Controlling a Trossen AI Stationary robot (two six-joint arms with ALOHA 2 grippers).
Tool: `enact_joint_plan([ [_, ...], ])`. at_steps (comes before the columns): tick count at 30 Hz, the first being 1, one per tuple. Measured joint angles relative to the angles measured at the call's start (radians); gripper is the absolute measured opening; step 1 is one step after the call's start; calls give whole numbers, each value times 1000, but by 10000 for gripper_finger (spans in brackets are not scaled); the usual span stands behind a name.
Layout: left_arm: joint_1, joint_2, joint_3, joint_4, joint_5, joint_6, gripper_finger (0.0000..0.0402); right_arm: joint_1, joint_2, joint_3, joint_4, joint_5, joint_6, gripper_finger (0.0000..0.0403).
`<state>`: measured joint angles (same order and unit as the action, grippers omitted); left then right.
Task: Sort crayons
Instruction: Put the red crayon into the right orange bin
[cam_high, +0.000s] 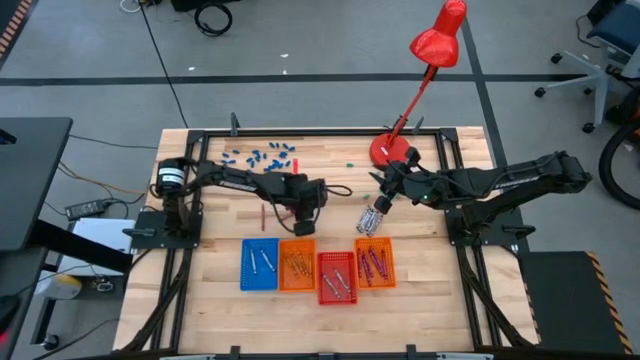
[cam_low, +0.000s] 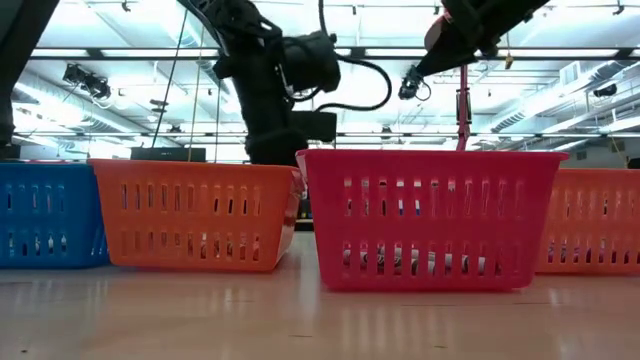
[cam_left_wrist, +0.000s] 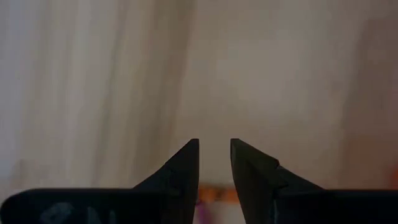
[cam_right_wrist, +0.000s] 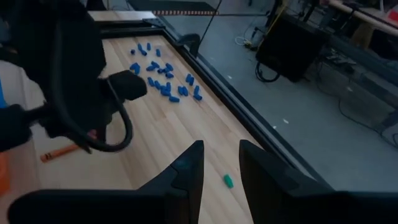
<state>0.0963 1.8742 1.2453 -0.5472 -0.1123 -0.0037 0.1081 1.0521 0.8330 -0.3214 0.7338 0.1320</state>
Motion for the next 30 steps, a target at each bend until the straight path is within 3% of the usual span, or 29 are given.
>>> enact_joint_plan([
  [9, 8, -55, -24, -98, -43, 67, 103, -6, 25, 0, 48, -2, -33, 106],
  [19, 30, -75, -69, -186, -42, 19, 103, -19, 26, 0, 62, -2, -46, 106],
  [30, 12, -74, -75, -178, 0, -46, 103, -19, 26, 0, 76, -3, -46, 106],
])
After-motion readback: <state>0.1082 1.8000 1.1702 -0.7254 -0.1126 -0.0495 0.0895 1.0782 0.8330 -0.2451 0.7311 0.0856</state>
